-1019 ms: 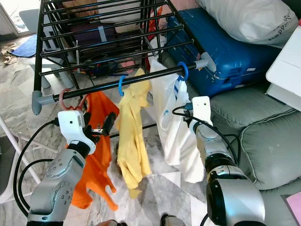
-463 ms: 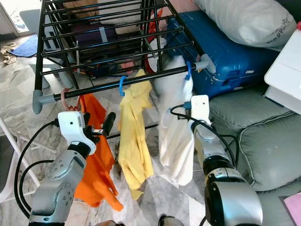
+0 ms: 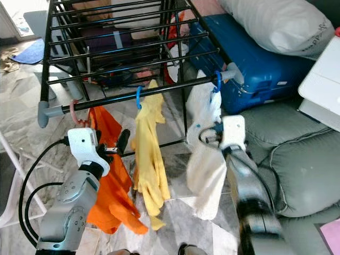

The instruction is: Hang hanger

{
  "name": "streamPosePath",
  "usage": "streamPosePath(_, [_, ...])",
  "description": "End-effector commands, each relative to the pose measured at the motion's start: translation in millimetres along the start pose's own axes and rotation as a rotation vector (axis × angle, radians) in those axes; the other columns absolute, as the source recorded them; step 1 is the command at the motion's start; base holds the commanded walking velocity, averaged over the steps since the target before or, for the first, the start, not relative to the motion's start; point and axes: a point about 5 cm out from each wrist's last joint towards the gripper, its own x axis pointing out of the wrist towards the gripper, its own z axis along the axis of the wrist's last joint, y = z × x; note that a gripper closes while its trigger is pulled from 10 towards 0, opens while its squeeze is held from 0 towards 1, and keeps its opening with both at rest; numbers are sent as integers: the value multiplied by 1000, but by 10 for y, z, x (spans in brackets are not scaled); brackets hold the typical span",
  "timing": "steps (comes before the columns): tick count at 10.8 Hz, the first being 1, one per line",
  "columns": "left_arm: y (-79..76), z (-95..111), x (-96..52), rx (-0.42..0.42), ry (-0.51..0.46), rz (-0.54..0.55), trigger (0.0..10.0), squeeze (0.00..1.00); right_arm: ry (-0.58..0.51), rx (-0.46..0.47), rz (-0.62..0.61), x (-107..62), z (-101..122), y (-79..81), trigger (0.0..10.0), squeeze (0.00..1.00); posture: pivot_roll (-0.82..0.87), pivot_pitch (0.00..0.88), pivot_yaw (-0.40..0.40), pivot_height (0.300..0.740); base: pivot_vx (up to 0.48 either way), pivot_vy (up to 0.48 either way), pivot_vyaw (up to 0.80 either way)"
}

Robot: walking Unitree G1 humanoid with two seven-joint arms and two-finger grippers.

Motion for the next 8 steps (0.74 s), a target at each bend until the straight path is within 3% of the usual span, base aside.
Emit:
streamPosePath(1, [0, -3, 13, 10, -2, 10, 10000, 0, -31, 3, 20, -16, 51, 32, 0, 0, -96, 63, 14, 740, 0, 0, 0])
streamPosePath(3, [-1, -2, 34, 15, -8, 30, 10000, 0, -93, 9, 57, -87, 173, 86, 0, 0, -101, 66, 10, 740, 0, 0, 0])
streamPosePath(6, [35, -33, 16, 26, -1, 59, 10000, 0, -185, -54, 49, -106, 340, 88, 0, 0, -102, 72, 7, 740, 0, 0, 0])
streamPosePath(8, [32, -11, 2, 30, -8, 62, 10000, 0, -199, -89, 58, -162, 399, 121, 3059, 0, -95, 73, 6, 740, 0, 0, 0])
